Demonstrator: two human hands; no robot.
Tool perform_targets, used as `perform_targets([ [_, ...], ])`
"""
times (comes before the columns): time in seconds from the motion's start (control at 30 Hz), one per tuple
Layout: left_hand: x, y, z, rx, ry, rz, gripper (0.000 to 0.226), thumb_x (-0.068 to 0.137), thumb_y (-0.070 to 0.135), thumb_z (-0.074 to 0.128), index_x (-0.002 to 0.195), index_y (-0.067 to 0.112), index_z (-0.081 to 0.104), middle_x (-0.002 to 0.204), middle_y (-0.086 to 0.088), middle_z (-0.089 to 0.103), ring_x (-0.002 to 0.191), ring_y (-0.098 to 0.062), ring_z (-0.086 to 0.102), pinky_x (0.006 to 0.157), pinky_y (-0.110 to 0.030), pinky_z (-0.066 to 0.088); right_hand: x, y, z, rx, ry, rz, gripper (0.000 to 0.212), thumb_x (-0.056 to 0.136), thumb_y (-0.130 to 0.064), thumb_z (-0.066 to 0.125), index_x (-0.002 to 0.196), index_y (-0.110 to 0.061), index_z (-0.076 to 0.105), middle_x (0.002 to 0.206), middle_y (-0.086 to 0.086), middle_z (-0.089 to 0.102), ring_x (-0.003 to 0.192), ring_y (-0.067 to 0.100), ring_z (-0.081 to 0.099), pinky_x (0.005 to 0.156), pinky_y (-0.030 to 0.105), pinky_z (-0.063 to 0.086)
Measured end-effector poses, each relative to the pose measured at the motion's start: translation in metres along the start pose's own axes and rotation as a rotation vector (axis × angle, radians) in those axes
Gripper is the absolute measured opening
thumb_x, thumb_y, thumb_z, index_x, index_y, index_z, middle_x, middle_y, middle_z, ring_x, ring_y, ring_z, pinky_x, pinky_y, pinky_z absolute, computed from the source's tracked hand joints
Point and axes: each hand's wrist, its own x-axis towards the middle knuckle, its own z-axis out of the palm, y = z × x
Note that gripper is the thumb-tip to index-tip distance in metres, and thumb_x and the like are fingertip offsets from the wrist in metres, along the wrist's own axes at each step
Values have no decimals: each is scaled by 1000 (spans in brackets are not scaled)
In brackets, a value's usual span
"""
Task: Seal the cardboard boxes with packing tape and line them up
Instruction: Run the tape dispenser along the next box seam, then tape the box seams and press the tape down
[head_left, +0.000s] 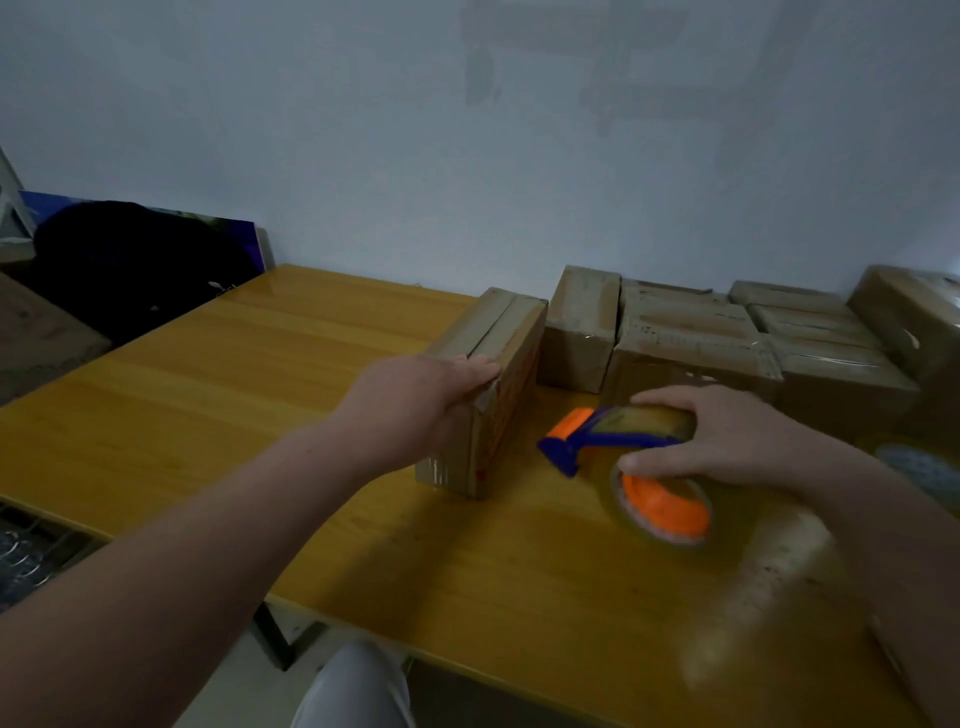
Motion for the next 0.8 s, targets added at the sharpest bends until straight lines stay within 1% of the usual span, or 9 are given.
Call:
perform_targets([
  [0.07,1,0,2,-11,12,-20,52,98,23,45,144,44,32,147,21,37,130,-9,45,88,-30,47,-4,1,7,-126,165,-13,89,69,-74,47,145,-31,32,117,-9,49,94,7,48,70,16,41],
  [0.13,1,-2,5,-26,27,-29,49,99,24,44,143,45,34,145,22,39,127,-10,48,86,-30,49,-4,2,21,-223,256,-21,69,91,-60,38,150,-28,24,121,-3,53,92,6,47,77,20,43],
  [0.2,1,-3,8,-37,46,-26,48,99,25,44,142,45,35,144,22,39,127,-10,48,86,-30,49,-4,3,37,-324,288,10,59,99,-45,39,151,-28,17,116,-1,51,93,7,48,80,22,45],
  [0.3,1,-5,10,-49,44,-15,46,100,27,43,142,44,36,144,21,40,129,-9,46,90,-31,48,-2,4,60,-431,265,47,63,96,-44,48,150,-29,17,126,-1,52,108,15,56,84,27,50],
  [0.43,3,-8,4,-99,40,8,39,99,28,45,138,36,47,140,13,50,128,-12,48,97,-31,45,2,-4,75,-512,202,59,68,92,-43,56,148,-29,19,115,-1,58,103,18,59,73,28,52],
  [0.53,2,-9,0,-88,25,53,37,99,25,46,135,30,53,135,9,57,122,-15,54,97,-35,47,6,-19,71,-479,256,77,62,91,-43,57,144,-26,30,124,4,49,111,22,54,83,34,52],
  [0.63,2,-9,0,-85,22,101,37,97,23,46,132,26,56,128,4,62,115,-18,59,91,-40,51,10,-47,68,-326,311,-97,72,94,-38,55,152,-24,14,147,4,32,124,19,46,99,34,46],
  [0.7,1,-9,-1,-90,26,122,36,97,23,45,131,23,57,125,2,64,111,-19,61,88,-41,52,12,-69,71,-254,329,-221,75,96,-35,53,153,-24,6,152,1,25,125,16,44,98,31,45],
  [0.8,-1,-8,-4,-103,36,122,40,95,27,38,128,19,60,121,-1,66,107,-21,64,86,-42,53,16,-91,85,-241,349,-291,76,97,-31,50,154,-15,1,150,3,28,123,19,44,93,32,49],
])
